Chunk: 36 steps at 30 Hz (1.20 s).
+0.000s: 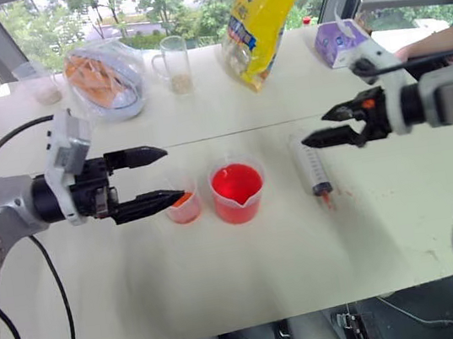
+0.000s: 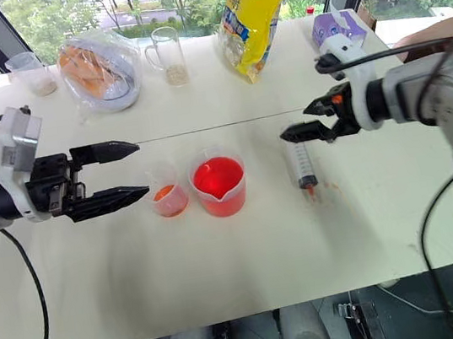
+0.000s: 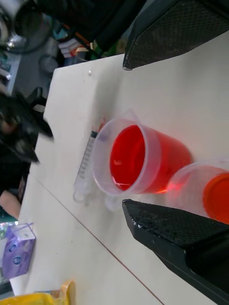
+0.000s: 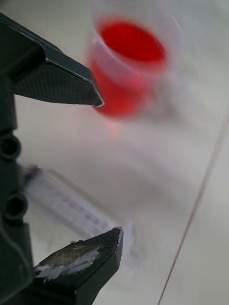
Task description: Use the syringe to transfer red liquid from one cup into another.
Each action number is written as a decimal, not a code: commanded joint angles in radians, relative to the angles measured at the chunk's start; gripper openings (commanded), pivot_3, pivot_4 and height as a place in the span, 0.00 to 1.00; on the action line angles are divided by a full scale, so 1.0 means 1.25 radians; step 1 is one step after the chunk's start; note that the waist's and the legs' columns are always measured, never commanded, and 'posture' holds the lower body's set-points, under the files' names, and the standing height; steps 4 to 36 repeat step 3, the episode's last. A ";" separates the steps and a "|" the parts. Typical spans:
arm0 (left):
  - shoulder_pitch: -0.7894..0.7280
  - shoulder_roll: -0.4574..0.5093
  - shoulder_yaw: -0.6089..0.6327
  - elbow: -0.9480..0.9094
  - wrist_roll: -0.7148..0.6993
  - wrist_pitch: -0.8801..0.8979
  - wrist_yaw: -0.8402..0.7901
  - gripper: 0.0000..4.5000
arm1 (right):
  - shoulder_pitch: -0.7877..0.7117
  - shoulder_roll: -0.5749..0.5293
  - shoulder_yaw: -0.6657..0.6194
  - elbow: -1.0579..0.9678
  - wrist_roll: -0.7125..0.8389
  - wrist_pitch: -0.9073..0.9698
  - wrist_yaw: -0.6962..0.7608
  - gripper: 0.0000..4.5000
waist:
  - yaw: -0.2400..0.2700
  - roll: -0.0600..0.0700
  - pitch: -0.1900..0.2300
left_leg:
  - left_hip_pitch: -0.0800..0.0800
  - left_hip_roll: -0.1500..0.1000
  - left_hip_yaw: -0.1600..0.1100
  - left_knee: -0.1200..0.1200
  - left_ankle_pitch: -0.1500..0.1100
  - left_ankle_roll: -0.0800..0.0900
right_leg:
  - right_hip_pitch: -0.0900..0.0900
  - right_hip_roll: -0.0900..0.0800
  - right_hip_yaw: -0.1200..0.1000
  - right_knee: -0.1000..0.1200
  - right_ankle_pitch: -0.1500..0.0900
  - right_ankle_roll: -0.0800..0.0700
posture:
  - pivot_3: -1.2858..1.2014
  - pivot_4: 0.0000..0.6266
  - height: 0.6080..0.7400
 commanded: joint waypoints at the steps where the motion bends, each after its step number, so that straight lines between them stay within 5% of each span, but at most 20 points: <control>1: -0.009 0.016 0.033 -0.005 -0.019 0.002 -0.011 1.00 | 0.064 -0.107 -0.044 -0.069 0.011 -0.104 0.122 0.98 | 0.002 0.000 0.000 | 0.000 0.000 0.000 0.000 0.000 0.000 | 0.000 0.000 0.000 -0.001 -0.001 -0.002 | 0.52 0.24 1.00; 36: -0.004 0.020 0.036 -0.011 -0.023 0.006 -0.010 1.00 | 0.100 -0.140 -0.073 -0.075 0.024 -0.128 0.154 0.98 | 0.001 0.000 0.000 | 0.000 0.000 0.000 0.001 0.000 0.000 | 0.001 0.000 0.000 -0.002 -0.001 -0.002 | 0.52 0.24 1.00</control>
